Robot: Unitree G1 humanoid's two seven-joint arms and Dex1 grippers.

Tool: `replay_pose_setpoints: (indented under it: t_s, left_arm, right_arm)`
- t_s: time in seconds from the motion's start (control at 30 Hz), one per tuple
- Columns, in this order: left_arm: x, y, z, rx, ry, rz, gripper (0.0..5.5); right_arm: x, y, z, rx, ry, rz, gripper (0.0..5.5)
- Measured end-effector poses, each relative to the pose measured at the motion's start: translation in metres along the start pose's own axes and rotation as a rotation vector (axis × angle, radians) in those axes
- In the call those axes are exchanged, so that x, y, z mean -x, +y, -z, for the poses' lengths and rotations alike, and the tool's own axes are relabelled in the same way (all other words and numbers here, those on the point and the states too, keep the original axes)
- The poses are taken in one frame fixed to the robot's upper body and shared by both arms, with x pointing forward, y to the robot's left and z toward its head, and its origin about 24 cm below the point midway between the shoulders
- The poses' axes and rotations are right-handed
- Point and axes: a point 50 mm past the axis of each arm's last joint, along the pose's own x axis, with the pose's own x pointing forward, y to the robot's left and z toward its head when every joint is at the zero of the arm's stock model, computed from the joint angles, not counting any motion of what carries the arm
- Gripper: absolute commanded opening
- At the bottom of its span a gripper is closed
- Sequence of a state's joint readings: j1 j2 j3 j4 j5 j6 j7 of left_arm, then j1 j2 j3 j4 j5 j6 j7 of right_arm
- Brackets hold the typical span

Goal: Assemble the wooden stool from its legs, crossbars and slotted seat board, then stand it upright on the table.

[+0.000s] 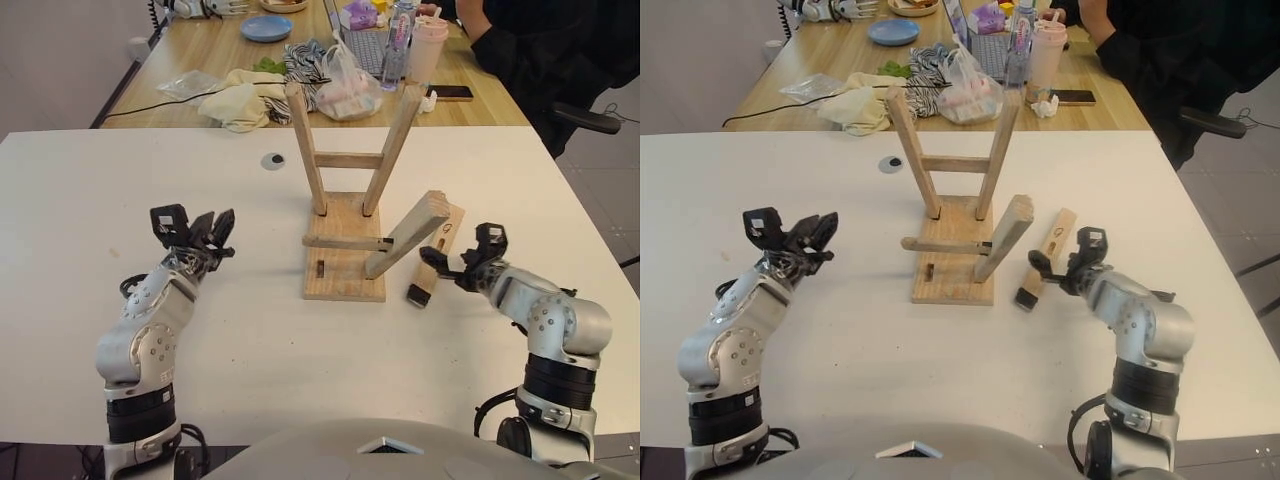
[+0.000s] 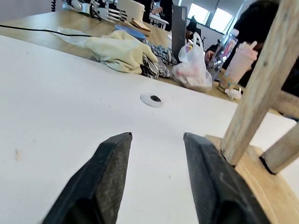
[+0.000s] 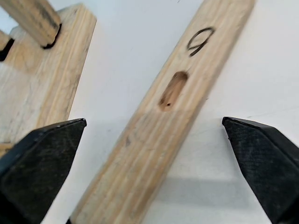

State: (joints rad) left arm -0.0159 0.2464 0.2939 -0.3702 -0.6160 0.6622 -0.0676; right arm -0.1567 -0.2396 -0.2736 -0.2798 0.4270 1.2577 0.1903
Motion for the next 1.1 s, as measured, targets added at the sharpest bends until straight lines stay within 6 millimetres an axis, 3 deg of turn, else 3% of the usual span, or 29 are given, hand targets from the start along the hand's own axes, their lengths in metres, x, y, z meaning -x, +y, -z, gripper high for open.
replay_pose_setpoints:
  t_s: [0.2, 0.43, 0.6, 0.73, 0.9, 1.1]
  left_arm:
    - [-0.009, -0.018, 0.007, 0.01, -0.007, 0.045, 2.0]
    - [-0.01, -0.029, 0.015, 0.065, -0.027, 0.053, 2.0]
    - [-0.012, -0.029, 0.01, 0.044, -0.052, 0.04, 2.05]
    - [-0.015, -0.03, 0.01, 0.034, -0.054, 0.043, 2.05]
    - [-0.017, -0.03, 0.003, 0.038, -0.082, 0.049, 2.05]
    - [-0.019, -0.024, -0.026, 0.239, -0.275, 0.075, 2.22]
  right_arm:
    - [-0.022, 0.012, -0.017, 0.068, 0.072, -0.038, 5.4]
    - [-0.021, -0.033, -0.033, 0.253, 0.254, 0.028, 5.4]
    - [-0.014, -0.048, -0.041, 0.346, 0.351, 0.011, 4.6]
    - [-0.008, -0.056, -0.042, 0.324, 0.383, -0.02, 4.03]
    - [0.02, -0.085, -0.031, 0.359, 0.435, -0.001, 3.08]
    - [0.021, -0.123, -0.029, 0.509, 0.328, -0.012, 2.07]
